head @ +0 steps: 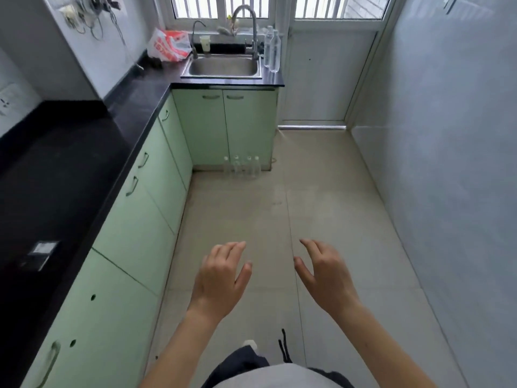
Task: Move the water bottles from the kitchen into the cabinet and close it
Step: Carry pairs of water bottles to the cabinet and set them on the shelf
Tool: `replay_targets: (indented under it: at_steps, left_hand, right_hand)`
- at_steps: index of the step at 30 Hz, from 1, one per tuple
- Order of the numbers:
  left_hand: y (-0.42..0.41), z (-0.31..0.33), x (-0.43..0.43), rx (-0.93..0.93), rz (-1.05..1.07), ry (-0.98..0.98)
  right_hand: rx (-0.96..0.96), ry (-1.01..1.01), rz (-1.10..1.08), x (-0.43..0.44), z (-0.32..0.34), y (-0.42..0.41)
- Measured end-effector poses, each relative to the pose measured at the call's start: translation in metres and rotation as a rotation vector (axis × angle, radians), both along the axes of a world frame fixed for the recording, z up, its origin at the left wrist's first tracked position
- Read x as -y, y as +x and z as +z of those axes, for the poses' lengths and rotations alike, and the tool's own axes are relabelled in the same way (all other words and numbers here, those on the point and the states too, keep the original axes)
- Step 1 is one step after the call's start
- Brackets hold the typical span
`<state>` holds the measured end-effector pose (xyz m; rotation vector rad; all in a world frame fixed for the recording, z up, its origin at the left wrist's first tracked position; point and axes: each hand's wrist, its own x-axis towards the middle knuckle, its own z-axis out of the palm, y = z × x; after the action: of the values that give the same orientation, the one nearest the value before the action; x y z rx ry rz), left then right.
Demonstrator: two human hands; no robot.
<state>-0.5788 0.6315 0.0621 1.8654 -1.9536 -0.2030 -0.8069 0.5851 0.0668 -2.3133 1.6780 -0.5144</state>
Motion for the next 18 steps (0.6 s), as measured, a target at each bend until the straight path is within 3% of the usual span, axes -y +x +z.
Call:
replay_targets:
  at_steps: [7, 14, 18]
  left_hand:
    - [0.046, 0.021, 0.169, 0.017, -0.038, -0.083]
    - [0.043, -0.037, 0.306, 0.006, 0.021, 0.065]
    - [0.037, -0.022, 0.411, 0.04, 0.032, 0.073]
  right_hand:
    - [-0.002, -0.081, -0.016, 0.149, 0.014, 0.032]
    - [-0.014, 0.037, -0.011, 0.307, -0.029, 0.036]
    - [0.016, 0.038, 0.027, 0.422, -0.019, 0.034]
